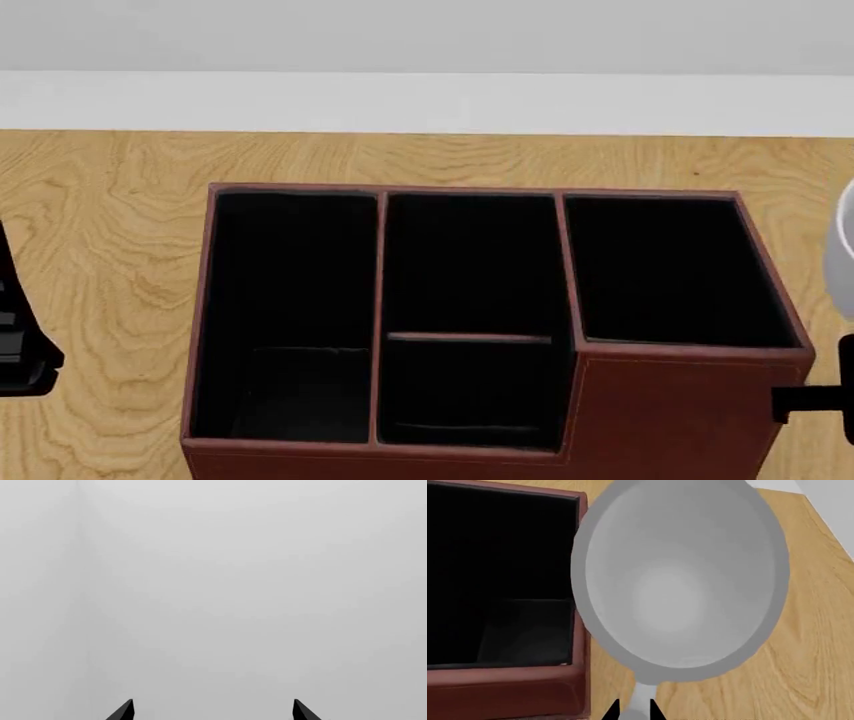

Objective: Pick up the white mug and place it to the right of the caddy.

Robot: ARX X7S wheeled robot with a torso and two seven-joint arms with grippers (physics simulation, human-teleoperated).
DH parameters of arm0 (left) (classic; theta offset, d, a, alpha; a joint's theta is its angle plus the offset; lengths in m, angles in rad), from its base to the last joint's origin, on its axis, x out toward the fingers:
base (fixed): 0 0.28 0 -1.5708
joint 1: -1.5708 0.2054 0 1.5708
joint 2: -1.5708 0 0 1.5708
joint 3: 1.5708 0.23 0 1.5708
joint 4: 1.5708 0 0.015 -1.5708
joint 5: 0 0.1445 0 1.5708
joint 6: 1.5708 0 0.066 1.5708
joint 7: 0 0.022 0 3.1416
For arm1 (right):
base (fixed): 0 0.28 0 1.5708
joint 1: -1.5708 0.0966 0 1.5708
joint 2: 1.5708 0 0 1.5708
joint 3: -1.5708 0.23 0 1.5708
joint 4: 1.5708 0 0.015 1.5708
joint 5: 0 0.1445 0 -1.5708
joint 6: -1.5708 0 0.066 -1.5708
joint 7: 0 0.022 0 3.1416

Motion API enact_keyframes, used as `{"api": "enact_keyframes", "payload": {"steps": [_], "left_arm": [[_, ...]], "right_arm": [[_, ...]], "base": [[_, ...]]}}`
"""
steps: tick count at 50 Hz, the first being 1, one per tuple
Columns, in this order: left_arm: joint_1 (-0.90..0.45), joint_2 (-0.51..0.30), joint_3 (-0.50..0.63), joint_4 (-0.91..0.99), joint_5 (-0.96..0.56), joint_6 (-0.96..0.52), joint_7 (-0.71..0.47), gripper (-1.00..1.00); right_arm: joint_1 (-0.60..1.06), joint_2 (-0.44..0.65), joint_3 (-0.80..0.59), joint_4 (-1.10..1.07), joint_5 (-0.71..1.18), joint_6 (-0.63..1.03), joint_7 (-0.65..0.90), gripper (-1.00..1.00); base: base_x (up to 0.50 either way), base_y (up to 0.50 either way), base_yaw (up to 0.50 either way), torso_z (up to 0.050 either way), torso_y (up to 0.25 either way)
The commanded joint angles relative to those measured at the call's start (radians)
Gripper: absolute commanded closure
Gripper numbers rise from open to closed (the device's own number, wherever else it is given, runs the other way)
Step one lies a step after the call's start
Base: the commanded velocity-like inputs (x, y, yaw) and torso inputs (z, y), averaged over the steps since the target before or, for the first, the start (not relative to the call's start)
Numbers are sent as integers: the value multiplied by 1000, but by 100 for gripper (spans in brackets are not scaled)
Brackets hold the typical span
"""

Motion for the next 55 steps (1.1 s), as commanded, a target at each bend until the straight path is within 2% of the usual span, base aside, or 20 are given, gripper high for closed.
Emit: {"api": "enact_keyframes", "payload": {"steps": [1,34,55], "left_arm": [[-13,-2,9,4,-4,-11,-7,-100],[-40,2,35,1,-19,-23,-21,-100],[-27,-9,27,15,-31,-13,-29,-100]], "right_arm": [[-19,2,1,14,-47,-23,-34,100],[-98,-33,-35,105,-135,-107,-136,100],[-158,-7,-25,61,-80,-135,-90,100]], "base": [[0,0,0,0,0],[0,0,0,0,1],[0,0,0,0,0]]}}
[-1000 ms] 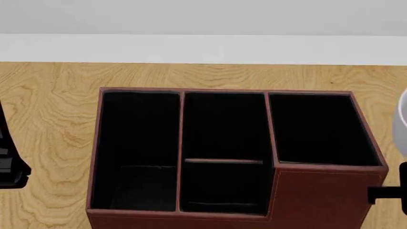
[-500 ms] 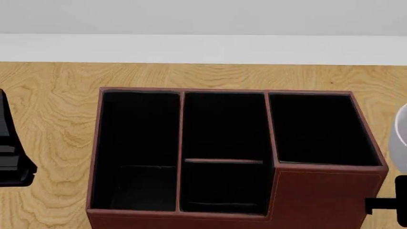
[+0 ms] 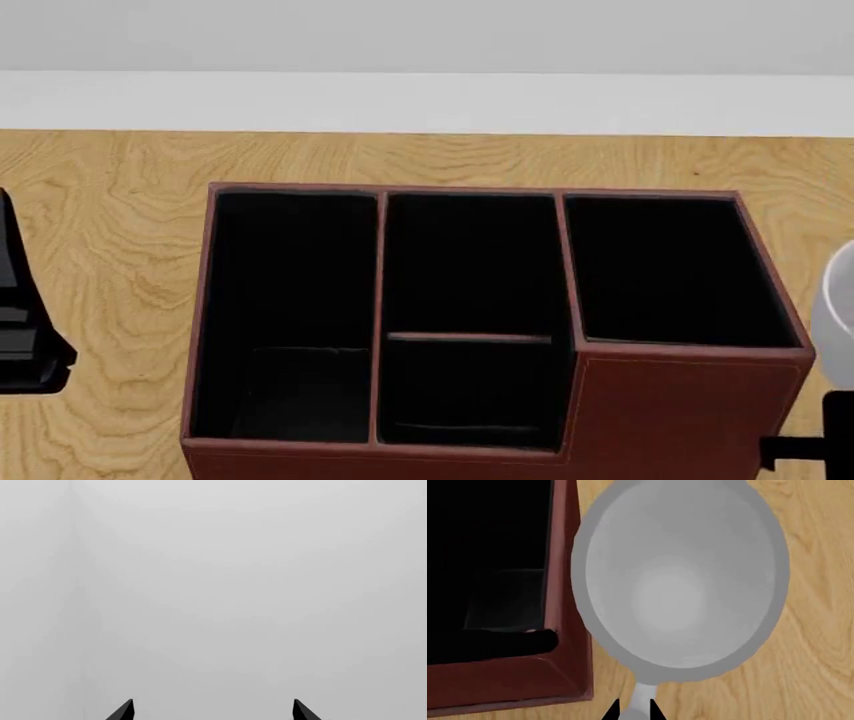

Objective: Pick up the white mug and place it to the right of the caddy.

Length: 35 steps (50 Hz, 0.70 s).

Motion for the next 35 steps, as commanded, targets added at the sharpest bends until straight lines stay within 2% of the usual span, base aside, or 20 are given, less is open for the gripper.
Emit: {"api": "enact_keyframes", "payload": {"steps": [1,35], "left_arm": [[4,-6,-1,7,-4,3,-6,-100],[-2,-18,12,7,-11,11,-22,-100]], "right_arm": [[-19,9,11,-8,-17,-17,-1,100],[-74,-42,-25,83,-87,-73,-74,100]], "base": [[0,0,0,10,0],[0,0,0,0,0]]}}
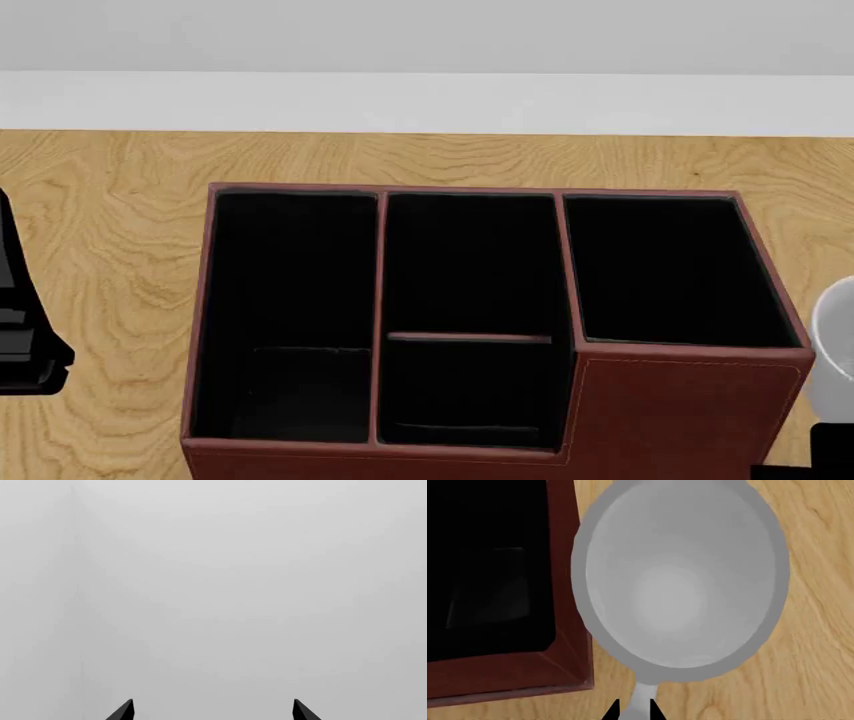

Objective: Pick up the white mug and place it to the right of the caddy.

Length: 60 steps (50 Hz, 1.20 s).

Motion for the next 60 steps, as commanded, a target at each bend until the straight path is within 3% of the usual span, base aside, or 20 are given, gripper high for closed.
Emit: {"api": "enact_keyframes", "payload": {"steps": [1,60], "left_arm": [[-1,-4,4,0,-1,3,-6,-100],[7,-28,12,5,-18,27,-34,-100]], "right_arm": [[-2,-16,-1,29,-51,-11,-28,100],[-85,-96,-42,179,-134,-103,-108,100]], "base": [[0,0,0,0,0],[0,0,0,0,1]]}}
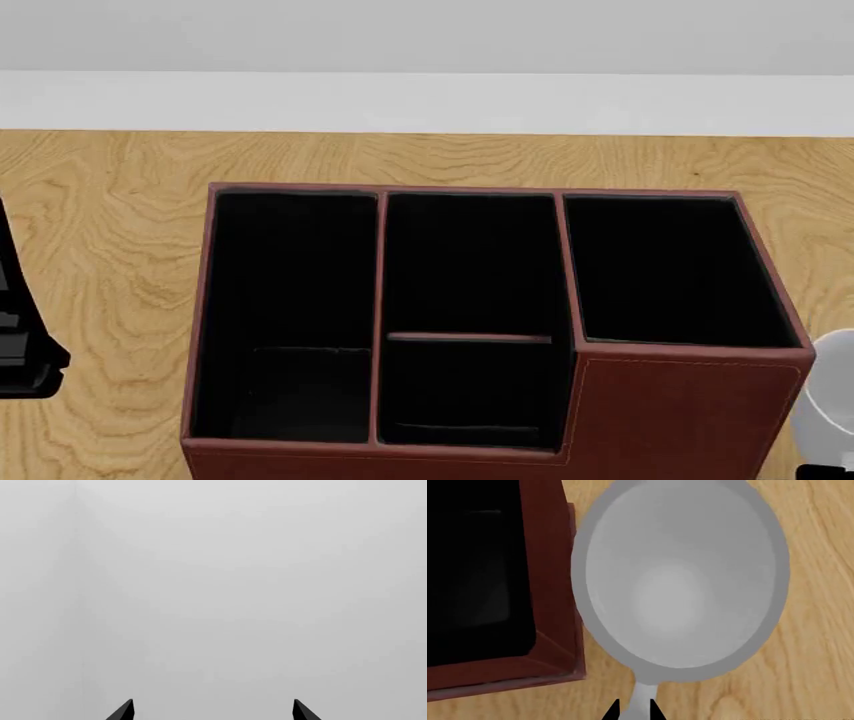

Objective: Pick up the white mug and place it to the right of the caddy.

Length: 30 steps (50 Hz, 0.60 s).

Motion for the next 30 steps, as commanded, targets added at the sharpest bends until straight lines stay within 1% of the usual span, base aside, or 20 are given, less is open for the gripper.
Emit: {"api": "enact_keyframes", "payload": {"steps": [1,30], "left_arm": [[-2,-4,3,0,-5,2,-5,-100],[-14,-11,19,-4,-11,4,-19,-100]], "right_arm": [[-1,-18,-1,36,-52,-11,-26,100],[-21,-71,-23,143,-96,-45,-92,100]], "base": [[0,0,0,0,10],[0,0,0,0,0]]}}
